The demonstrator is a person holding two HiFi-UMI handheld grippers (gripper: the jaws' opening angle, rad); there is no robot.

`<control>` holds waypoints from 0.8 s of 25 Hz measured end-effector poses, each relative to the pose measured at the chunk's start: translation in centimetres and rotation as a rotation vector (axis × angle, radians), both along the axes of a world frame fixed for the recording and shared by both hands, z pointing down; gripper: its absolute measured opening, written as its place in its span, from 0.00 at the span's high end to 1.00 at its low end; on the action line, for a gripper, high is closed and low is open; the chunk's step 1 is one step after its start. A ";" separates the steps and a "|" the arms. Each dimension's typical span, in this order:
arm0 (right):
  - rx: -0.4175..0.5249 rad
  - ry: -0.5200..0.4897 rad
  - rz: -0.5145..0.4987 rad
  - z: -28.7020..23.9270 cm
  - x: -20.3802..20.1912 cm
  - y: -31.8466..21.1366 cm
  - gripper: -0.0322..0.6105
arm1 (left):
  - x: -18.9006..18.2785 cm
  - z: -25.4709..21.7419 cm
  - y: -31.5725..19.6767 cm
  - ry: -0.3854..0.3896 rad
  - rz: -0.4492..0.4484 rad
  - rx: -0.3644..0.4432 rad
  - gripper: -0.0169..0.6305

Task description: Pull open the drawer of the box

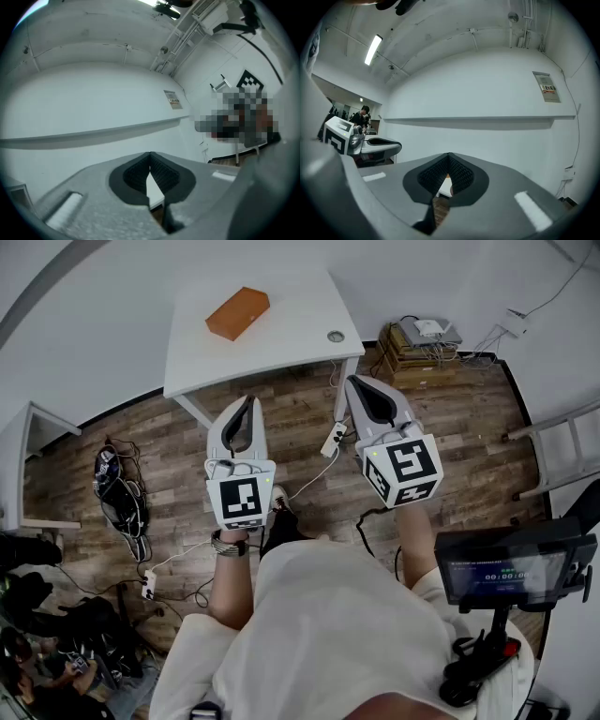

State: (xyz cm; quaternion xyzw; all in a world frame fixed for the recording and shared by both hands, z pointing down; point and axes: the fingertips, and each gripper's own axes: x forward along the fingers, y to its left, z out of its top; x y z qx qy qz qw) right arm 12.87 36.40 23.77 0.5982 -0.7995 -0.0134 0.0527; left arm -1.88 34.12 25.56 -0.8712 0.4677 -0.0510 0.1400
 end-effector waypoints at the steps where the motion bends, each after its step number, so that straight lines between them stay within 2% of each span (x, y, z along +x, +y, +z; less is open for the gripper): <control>1: 0.001 -0.002 0.001 0.0 0.0 0.0 0.95 | -0.1 0.1 0.1 0.000 -0.002 -0.002 0.96; 9: 0.087 -0.054 -0.048 -1.4 -0.9 0.6 0.95 | -0.4 0.6 0.1 0.004 -0.010 -0.018 0.96; 20: 0.046 -0.042 -0.082 -0.3 -1.5 -5.1 0.95 | -0.5 1.1 -5.4 -0.005 -0.013 -0.024 0.96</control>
